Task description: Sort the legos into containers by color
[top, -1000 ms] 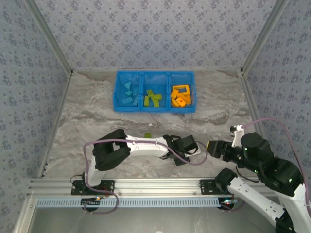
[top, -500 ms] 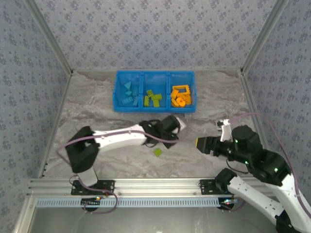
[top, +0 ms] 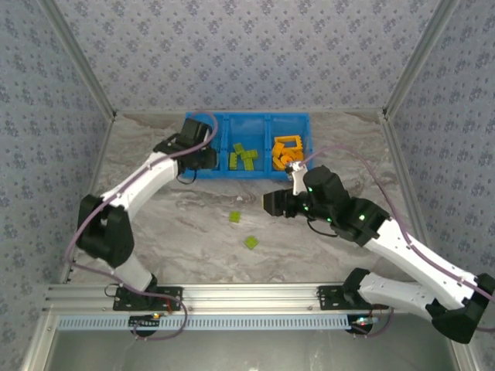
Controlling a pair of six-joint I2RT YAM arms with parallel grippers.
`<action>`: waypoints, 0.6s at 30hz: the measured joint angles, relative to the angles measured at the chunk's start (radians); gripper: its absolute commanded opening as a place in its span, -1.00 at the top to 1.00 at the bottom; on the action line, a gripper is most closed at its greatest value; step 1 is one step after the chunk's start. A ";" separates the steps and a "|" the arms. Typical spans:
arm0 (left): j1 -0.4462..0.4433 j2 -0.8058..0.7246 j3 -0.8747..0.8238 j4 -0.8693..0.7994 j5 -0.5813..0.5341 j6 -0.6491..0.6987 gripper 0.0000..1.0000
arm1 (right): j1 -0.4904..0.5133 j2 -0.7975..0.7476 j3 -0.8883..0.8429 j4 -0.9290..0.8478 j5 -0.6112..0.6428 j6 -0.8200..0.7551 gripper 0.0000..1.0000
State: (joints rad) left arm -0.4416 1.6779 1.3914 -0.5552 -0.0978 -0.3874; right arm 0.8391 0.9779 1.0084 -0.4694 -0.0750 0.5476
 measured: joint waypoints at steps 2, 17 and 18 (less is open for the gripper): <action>0.032 0.084 0.084 -0.022 -0.011 -0.008 0.54 | 0.004 0.033 0.001 0.056 0.017 -0.009 -0.19; 0.055 0.641 0.764 -0.335 -0.285 -0.051 0.69 | 0.013 0.134 0.051 0.172 0.053 -0.040 -0.20; 0.055 0.665 0.791 -0.344 -0.298 -0.051 0.69 | 0.013 0.125 0.048 0.172 0.053 -0.040 -0.20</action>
State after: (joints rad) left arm -0.3862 2.3425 2.1822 -0.8993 -0.3962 -0.4389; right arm 0.8516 1.1027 1.0561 -0.2970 -0.0216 0.5072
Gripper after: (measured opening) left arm 0.311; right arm 0.597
